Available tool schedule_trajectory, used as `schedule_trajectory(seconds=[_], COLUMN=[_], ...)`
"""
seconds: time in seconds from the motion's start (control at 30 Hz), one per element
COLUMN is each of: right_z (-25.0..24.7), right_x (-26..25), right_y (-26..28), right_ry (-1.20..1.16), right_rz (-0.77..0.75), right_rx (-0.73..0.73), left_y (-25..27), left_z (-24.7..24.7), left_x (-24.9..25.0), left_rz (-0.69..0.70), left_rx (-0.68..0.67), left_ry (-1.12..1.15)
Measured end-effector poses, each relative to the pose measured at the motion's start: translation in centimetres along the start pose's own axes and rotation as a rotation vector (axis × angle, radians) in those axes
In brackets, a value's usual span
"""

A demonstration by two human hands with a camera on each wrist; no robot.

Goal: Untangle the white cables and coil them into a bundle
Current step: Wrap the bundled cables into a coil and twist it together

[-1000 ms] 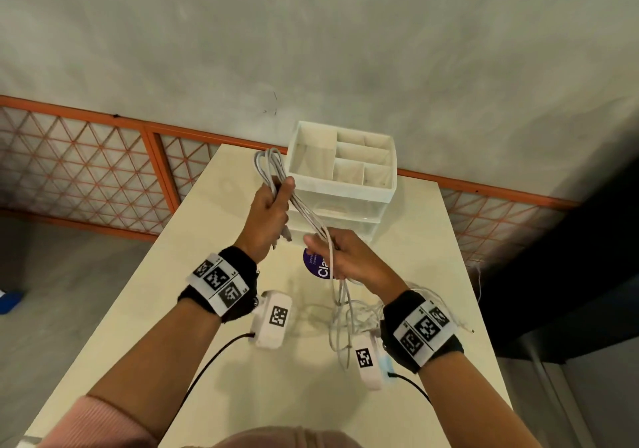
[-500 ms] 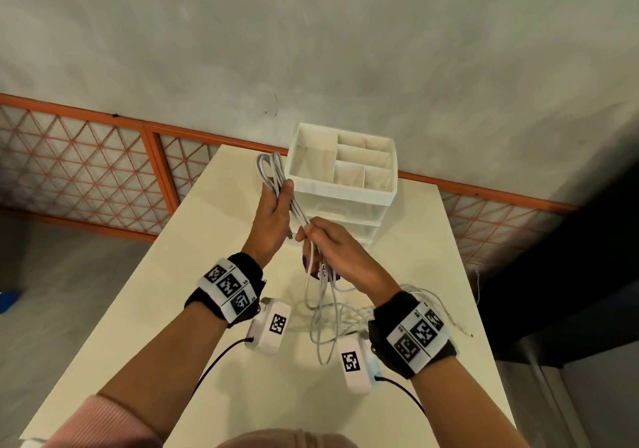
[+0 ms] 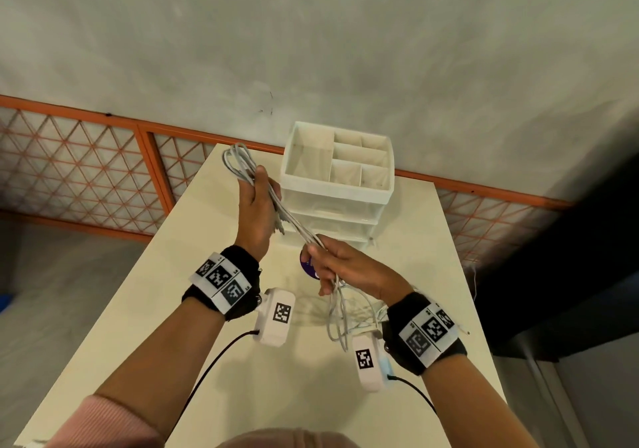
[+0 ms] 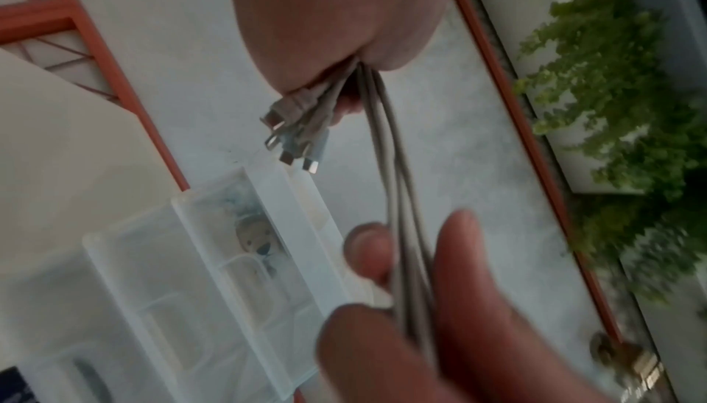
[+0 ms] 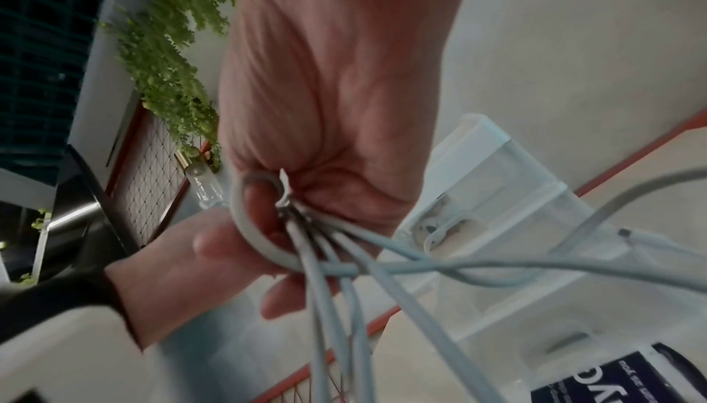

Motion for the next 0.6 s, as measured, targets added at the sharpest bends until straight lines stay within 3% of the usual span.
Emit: schedule_trajectory(seconds=[0.2, 0.33, 0.47, 0.6], right_z=[-0.3, -0.6, -1.7, -2.2], right_x=[1.1, 2.7, 4.9, 5.3], right_y=[-0.4, -0.3, 0.5, 1.1], right_ry=[0.014, 0.217, 0.227, 0.044], right_rz=[0.011, 0.109, 0.125, 0.042], right_rx=[-0.073, -0.151, 0.074, 0.093], left_y=[-0.6, -1.5, -2.2, -1.8], left_z=[-0.3, -0.9, -1.3, -1.3], left_x=[-0.2, 1.8, 3.2, 2.6], left_rz=[-0.018, 0.057, 0.119, 0.095], left_rx=[0.02, 0.028, 0.015, 0.019], left_ry=[0.085, 0.145, 0.143, 0.163])
Point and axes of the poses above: each hand's wrist, its own y-axis away from the middle knuckle, its own z-axis out of the palm, x = y × z, the point moved 4 cm from there along -y, towards the middle knuckle, and after that the axes turned 1 degree about -x, right-handed, at the moved point
